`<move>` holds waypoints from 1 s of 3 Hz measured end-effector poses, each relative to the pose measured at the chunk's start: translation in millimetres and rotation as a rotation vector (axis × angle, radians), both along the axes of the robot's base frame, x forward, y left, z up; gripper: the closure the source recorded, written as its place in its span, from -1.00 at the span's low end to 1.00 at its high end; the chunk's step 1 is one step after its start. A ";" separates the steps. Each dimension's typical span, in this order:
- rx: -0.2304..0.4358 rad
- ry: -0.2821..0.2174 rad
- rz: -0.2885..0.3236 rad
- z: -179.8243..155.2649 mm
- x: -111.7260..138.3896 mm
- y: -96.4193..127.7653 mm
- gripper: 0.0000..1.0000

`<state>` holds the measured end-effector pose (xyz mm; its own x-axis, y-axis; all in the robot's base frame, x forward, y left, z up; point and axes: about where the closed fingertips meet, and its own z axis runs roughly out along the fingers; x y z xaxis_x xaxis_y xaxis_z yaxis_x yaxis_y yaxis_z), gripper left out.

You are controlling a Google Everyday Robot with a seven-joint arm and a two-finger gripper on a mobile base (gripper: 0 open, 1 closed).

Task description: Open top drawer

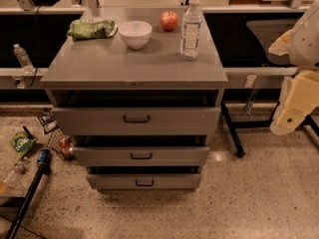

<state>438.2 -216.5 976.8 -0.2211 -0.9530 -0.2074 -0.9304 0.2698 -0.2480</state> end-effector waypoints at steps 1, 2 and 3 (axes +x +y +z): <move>0.003 -0.003 -0.001 0.4 0.6 0.6 -1.00; 0.048 0.005 0.040 -21.0 15.5 14.6 -1.00; 0.120 0.039 0.135 -62.7 32.7 40.8 -1.00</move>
Offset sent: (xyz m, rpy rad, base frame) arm 0.0412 0.0377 -0.0629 0.1270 0.0370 0.1135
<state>470.9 -175.7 914.1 -0.1026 -0.9436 -0.3148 -0.9685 0.1670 -0.1847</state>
